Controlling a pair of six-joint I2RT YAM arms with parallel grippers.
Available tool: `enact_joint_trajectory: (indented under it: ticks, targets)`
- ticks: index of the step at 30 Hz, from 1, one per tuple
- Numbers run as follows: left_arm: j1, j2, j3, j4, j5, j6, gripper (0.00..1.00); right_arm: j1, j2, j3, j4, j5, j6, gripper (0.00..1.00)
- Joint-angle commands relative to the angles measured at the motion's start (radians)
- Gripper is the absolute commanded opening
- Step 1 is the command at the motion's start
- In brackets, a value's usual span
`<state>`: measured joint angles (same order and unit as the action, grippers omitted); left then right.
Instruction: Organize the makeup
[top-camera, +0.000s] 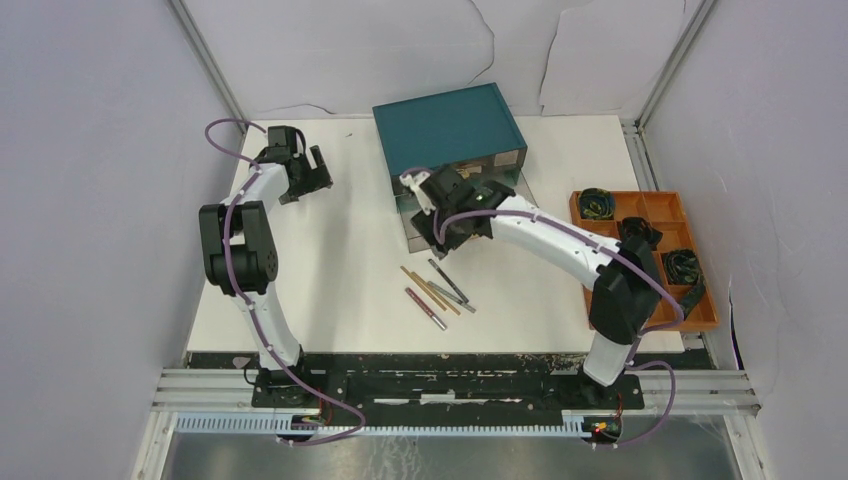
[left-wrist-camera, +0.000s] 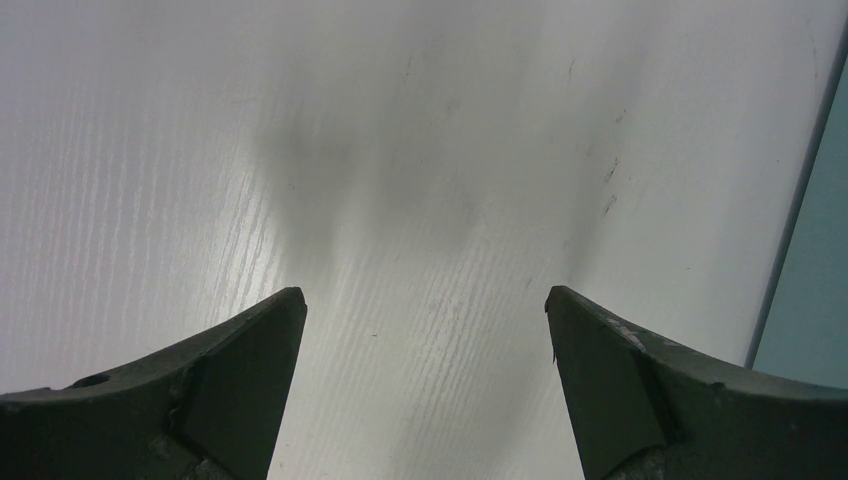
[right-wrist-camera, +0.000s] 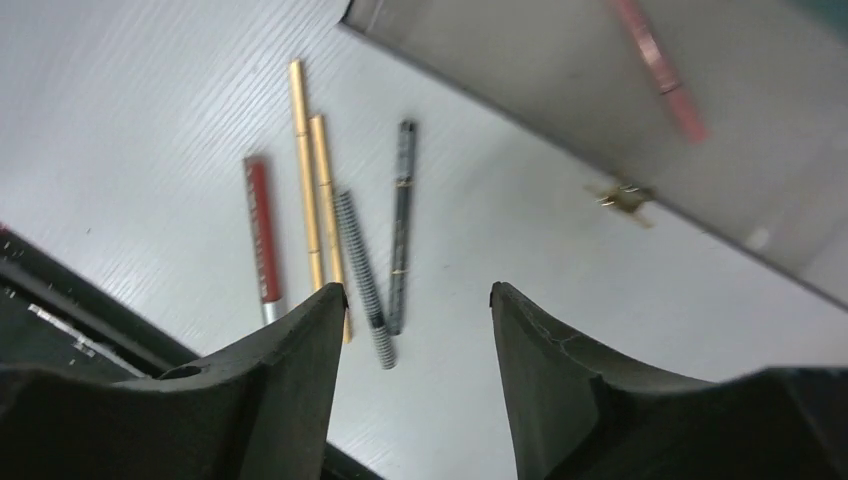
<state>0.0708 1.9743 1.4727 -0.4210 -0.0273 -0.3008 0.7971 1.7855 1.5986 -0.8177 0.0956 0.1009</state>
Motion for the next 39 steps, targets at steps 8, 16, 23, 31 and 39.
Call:
enact_joint_trajectory:
  ticks: [8,16,23,31,39]
  targets:
    - [0.000,-0.008,0.034,0.015,-0.018,0.037,0.97,0.039,0.058,-0.245,0.212,-0.116,0.155,0.58]
    - [0.000,-0.017,0.031,0.013,-0.022,0.038,0.97,0.034,0.155,-0.206,0.257,-0.063,0.120,0.55]
    - [-0.001,-0.015,0.033,0.013,-0.017,0.039,0.97,0.022,0.181,-0.264,0.307,0.029,0.115,0.50]
    - [0.000,0.000,0.038,0.013,-0.015,0.038,0.97,0.019,0.202,-0.293,0.317,0.025,0.096,0.33]
    - [-0.001,-0.001,0.037,0.013,-0.020,0.038,0.97,0.019,0.166,-0.307,0.269,0.033,0.057,0.07]
